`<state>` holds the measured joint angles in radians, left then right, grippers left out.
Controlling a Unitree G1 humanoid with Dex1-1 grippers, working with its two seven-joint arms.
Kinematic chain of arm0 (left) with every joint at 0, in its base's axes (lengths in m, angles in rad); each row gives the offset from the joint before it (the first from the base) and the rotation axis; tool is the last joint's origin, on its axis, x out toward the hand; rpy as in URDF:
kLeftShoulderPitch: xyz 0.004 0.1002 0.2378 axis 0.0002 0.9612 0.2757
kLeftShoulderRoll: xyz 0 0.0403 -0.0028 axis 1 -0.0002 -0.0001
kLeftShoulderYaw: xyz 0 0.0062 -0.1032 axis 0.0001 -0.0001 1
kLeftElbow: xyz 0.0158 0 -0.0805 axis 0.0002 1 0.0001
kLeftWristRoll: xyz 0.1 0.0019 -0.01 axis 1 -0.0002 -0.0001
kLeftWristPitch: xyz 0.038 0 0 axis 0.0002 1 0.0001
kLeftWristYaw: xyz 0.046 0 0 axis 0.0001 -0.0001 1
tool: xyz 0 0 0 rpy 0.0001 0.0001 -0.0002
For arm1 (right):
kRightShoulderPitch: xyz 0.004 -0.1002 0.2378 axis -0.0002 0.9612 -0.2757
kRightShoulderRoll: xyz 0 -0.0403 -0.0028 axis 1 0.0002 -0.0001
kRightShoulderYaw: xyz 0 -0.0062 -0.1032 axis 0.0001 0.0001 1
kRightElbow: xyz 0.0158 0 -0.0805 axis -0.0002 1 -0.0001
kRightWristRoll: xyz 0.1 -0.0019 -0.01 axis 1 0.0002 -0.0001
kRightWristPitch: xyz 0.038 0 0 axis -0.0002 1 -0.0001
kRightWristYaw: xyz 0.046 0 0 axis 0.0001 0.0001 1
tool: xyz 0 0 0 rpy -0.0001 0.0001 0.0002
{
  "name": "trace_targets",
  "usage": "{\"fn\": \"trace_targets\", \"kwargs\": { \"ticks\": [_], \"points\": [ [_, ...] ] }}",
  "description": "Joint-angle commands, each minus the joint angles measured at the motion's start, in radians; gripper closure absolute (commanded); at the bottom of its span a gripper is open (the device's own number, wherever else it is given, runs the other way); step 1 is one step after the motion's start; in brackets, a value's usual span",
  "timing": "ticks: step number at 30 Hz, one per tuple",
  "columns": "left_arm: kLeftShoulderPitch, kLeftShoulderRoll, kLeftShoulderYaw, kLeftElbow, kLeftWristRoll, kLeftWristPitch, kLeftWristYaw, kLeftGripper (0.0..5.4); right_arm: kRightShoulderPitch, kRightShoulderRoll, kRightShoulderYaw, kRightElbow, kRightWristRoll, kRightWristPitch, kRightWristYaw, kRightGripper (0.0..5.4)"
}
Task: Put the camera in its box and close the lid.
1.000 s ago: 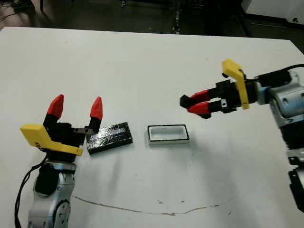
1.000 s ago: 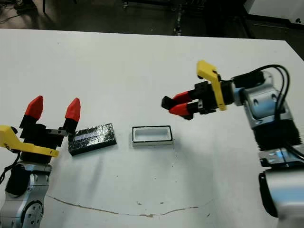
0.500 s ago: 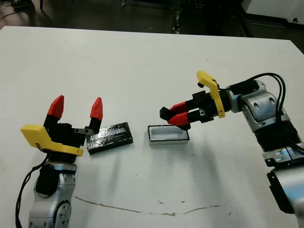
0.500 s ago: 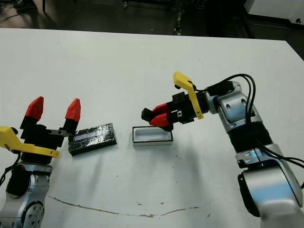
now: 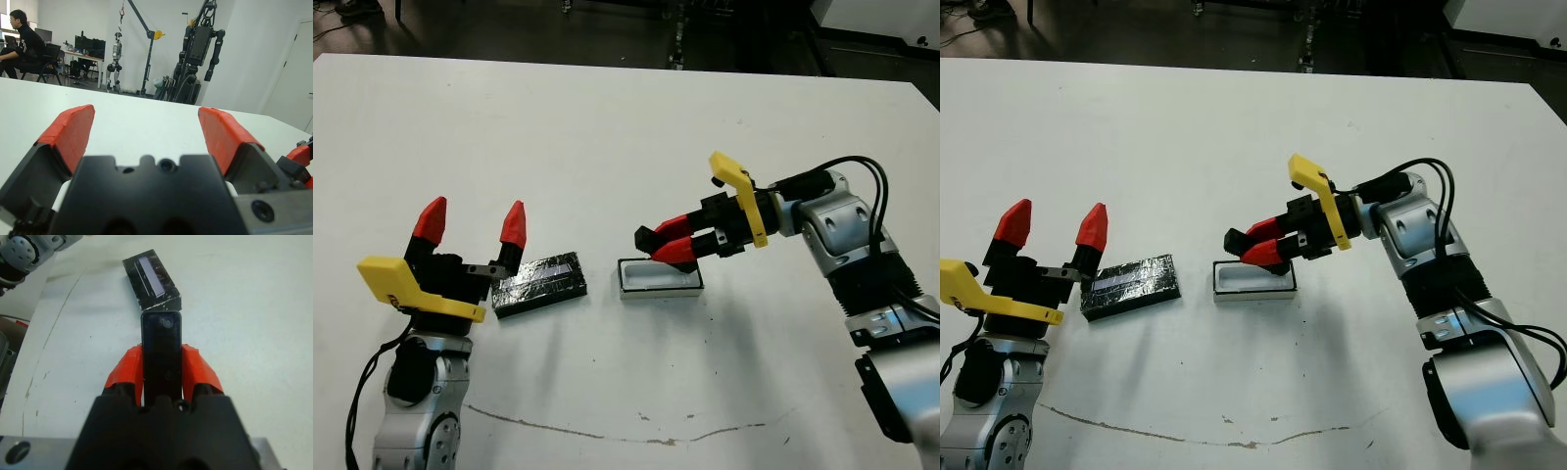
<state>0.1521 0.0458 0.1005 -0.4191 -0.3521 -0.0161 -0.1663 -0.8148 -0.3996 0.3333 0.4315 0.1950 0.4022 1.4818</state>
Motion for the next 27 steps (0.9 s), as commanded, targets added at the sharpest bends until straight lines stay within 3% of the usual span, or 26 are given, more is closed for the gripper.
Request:
{"fn": "trace_targets", "kwargs": {
  "ticks": [1,27],
  "points": [
    [0.013,0.003,0.003,-0.010,0.006,0.013,0.008,0.00,0.017,-0.008,0.002,-0.001,-0.007,-0.006,-0.007,3.74],
    [0.015,0.000,0.003,-0.005,-0.002,0.008,0.000,0.00,0.052,-0.016,0.019,-0.015,-0.056,-0.035,-0.042,3.74]
  ]
}}
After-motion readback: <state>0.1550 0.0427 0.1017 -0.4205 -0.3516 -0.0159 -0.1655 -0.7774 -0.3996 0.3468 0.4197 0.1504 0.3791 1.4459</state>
